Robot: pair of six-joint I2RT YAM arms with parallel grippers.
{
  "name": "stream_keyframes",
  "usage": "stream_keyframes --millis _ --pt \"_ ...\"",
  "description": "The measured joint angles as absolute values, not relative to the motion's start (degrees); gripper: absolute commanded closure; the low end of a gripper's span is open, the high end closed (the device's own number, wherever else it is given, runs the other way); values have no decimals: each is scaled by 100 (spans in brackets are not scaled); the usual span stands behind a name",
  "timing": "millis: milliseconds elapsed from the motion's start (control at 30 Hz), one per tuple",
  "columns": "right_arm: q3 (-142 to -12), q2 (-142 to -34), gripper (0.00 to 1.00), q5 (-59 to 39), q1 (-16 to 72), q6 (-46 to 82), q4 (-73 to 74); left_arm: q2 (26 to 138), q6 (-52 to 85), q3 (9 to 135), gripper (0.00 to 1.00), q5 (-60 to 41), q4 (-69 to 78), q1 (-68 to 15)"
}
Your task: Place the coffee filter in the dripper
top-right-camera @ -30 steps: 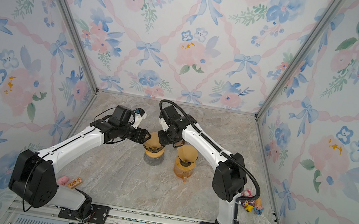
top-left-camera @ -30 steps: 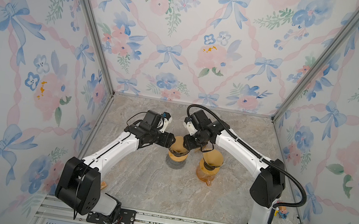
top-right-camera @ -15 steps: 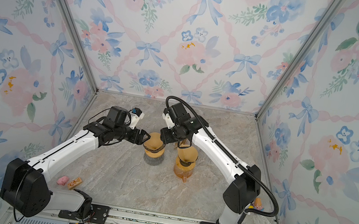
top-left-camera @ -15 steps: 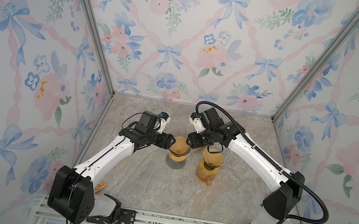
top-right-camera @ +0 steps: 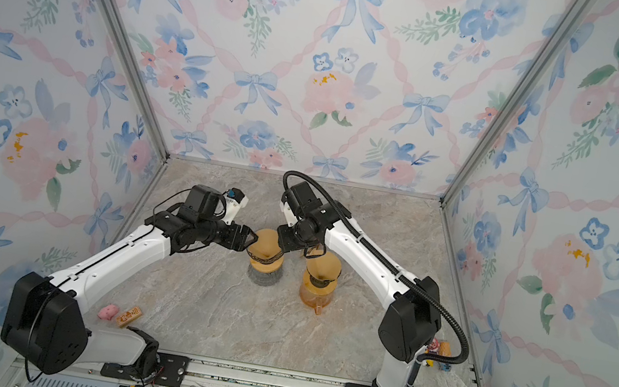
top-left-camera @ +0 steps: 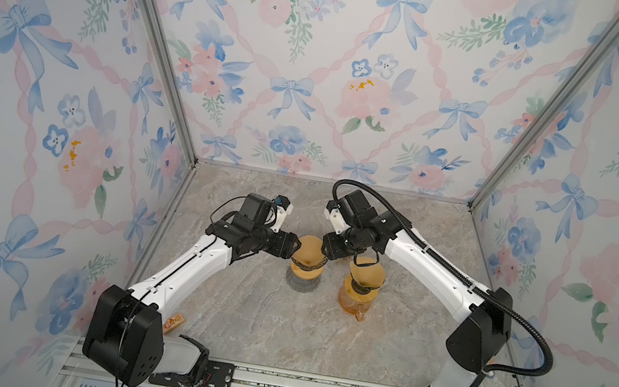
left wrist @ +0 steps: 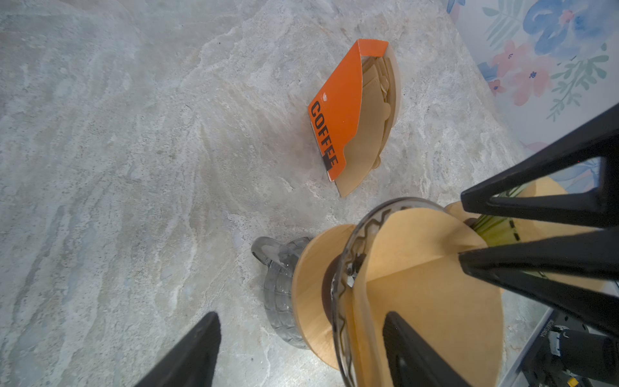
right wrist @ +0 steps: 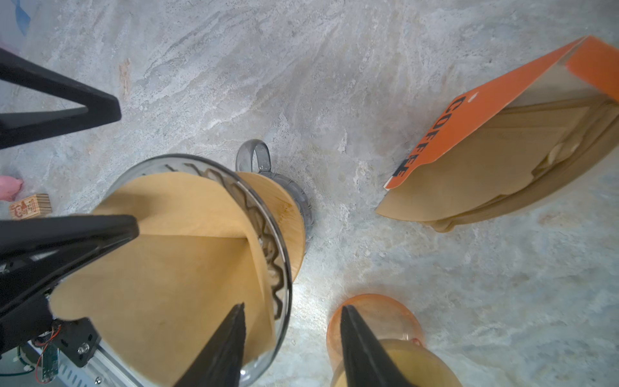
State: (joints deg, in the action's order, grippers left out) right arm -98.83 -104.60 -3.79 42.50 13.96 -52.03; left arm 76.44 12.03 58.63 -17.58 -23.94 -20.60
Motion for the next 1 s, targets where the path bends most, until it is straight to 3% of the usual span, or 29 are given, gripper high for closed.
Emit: stream_keyframes --millis 667,1000 --pt "-9856 -10634 54 -128 4447 1396 -5201 7758 1205 5863 24 -1481 -2458 -2060" --pt "-10132 -10420 56 38 4477 1299 -5354 7778 1249 5867 19 -1699 -2462 -2040"
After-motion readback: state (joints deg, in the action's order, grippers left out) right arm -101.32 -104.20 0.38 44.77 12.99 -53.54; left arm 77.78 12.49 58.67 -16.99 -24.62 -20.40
